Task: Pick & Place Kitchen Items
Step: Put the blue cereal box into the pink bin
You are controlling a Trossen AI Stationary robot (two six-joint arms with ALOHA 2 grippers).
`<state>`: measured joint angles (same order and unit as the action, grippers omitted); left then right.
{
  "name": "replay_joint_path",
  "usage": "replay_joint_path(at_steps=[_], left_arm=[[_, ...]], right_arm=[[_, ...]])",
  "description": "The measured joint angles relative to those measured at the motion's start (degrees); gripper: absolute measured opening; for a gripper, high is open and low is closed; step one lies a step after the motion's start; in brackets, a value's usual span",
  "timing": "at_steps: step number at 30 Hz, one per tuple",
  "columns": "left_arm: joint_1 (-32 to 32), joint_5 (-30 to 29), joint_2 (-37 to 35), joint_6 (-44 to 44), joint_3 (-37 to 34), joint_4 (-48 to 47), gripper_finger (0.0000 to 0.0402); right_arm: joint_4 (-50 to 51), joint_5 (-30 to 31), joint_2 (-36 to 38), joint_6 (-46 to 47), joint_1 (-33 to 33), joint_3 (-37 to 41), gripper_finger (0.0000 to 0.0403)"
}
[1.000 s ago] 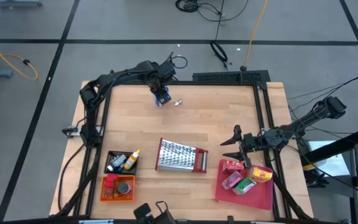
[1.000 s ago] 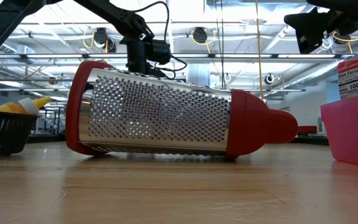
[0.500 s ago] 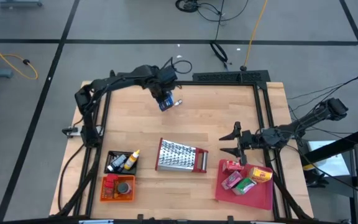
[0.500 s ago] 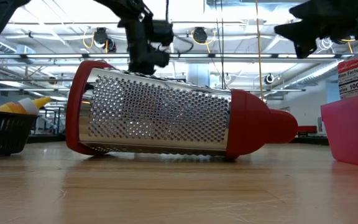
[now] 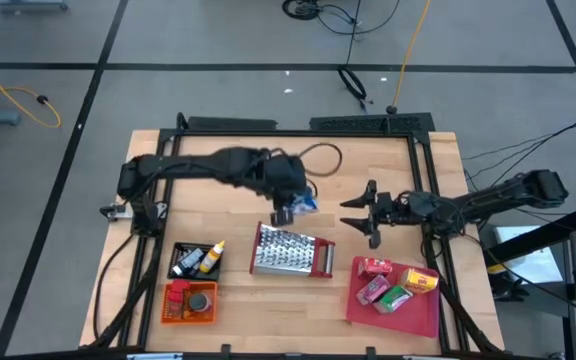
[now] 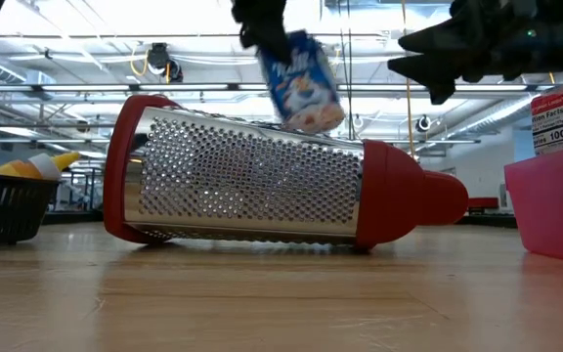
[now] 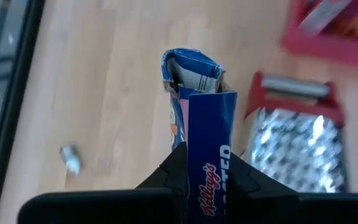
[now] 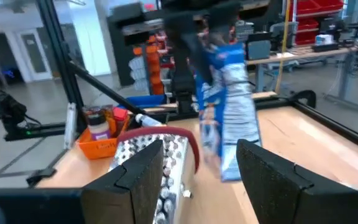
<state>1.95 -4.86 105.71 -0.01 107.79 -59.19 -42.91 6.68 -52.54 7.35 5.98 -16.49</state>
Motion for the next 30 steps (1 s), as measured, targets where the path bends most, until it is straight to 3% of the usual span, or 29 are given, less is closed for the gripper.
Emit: replay_joint_path(at_steps=[9,23,26,30], left_arm=[[-6.3,-1.5,0.1,-0.5,0.6,4.9,0.0046],[-7.7,-2.0,2.1,-0.5,0.6,5.9,0.0047],[-7.7,-2.0,2.7,-0.2,0.6,5.1,0.0047],[-7.8,-2.1,3.0,-0.3,0.6,5.9,0.0047]], right_arm=[[-0.8,-2.5,-7.7,-2.7,-0.8,-6.7,0.0196],[0.9,-2.5,-16.9,-3.5,-0.8,-17.5,0.0194],[5.1,-2.6,-18.3,-3.4,-0.8,-19.5,0.0174],[7.2,-2.7,-19.2,-2.7,-0.8,-20.0,0.0115]])
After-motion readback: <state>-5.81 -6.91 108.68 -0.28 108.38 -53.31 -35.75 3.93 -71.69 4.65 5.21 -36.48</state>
